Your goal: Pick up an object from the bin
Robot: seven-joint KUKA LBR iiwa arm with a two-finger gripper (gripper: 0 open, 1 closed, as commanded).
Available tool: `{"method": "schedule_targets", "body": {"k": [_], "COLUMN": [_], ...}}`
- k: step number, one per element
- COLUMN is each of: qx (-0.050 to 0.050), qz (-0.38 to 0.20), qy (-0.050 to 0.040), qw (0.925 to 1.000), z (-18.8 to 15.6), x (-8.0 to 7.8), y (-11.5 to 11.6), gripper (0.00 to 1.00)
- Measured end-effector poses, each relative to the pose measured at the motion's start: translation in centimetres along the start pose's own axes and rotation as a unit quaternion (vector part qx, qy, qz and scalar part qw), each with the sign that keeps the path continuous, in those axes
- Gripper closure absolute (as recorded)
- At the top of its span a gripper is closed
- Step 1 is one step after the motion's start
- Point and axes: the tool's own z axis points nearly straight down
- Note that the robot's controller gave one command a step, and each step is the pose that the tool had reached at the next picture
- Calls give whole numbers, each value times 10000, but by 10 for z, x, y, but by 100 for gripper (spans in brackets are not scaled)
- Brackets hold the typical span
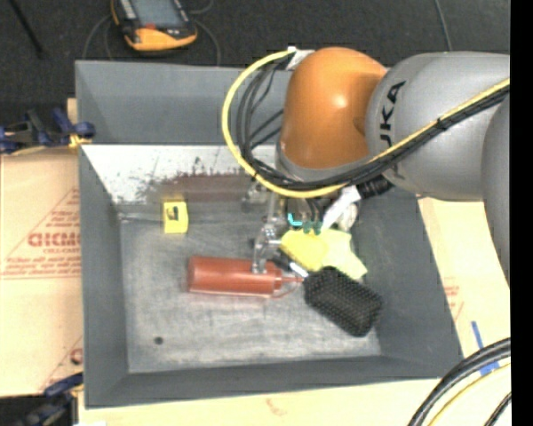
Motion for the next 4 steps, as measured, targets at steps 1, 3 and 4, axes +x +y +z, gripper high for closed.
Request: {"method": "schedule_targets", "body": {"k": [1, 3, 4], "qx": [-3, 0, -5], "qz": [7, 66, 1296], "qy": [-41, -11, -38], "qw": [10000, 10000, 9916], "z": [-5, 76, 70], "x": [-2, 31, 13], "y": [0, 10, 24], "gripper": [0, 0, 0]}}
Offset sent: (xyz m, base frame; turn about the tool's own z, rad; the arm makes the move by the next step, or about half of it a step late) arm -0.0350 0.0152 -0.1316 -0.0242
